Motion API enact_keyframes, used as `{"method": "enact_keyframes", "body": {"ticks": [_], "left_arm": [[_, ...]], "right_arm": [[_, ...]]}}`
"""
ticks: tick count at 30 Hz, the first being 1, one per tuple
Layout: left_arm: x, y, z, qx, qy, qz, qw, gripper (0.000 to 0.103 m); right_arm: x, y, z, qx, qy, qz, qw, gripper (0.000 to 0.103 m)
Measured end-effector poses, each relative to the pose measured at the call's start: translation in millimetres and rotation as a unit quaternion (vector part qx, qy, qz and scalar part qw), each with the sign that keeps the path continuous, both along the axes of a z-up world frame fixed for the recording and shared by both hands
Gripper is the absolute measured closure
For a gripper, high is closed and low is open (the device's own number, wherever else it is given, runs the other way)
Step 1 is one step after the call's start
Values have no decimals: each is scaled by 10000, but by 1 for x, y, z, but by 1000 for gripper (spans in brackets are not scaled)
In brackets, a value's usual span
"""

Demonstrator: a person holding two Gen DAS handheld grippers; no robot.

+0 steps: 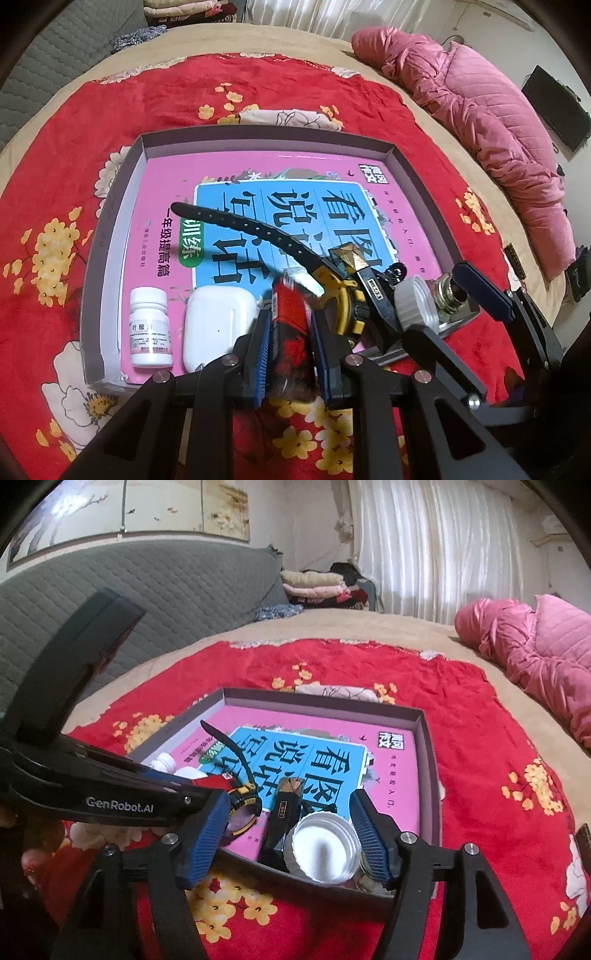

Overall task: Organize rigid objects
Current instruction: 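Lower cap beside metal fitting and open right gripper while left releases lighter by earbud case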

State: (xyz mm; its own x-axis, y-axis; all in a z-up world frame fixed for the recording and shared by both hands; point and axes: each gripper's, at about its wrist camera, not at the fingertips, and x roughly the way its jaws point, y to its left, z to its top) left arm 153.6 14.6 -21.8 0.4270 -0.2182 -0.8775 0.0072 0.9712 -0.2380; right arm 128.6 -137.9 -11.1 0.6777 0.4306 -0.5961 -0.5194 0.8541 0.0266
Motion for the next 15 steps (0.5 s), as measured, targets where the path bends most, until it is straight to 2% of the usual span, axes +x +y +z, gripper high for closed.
{"method": "enact_keyframes", "body": {"ticks": [7, 9, 11, 13, 15], "left_arm": [[-6, 3, 6, -82, -155, 95, 9998, 81], [-9, 5, 9, -83, -224, 156, 9996, 75], [-15, 9, 15, -56, -356, 267, 9990, 53], [-20, 12, 20, -65, -444, 339, 9984, 42], [-27, 15, 27, -35, -603, 395, 9974, 42]], "right_arm": [[-16, -10, 2, 65, 70, -188, 9998, 29], [-21, -12, 4, 59, 49, -239, 9997, 29], [-26, -14, 7, 39, -32, -331, 9994, 29], [-31, -15, 10, 26, -115, -386, 9992, 29], [-36, -15, 13, 2, -174, -429, 9989, 29]]}}
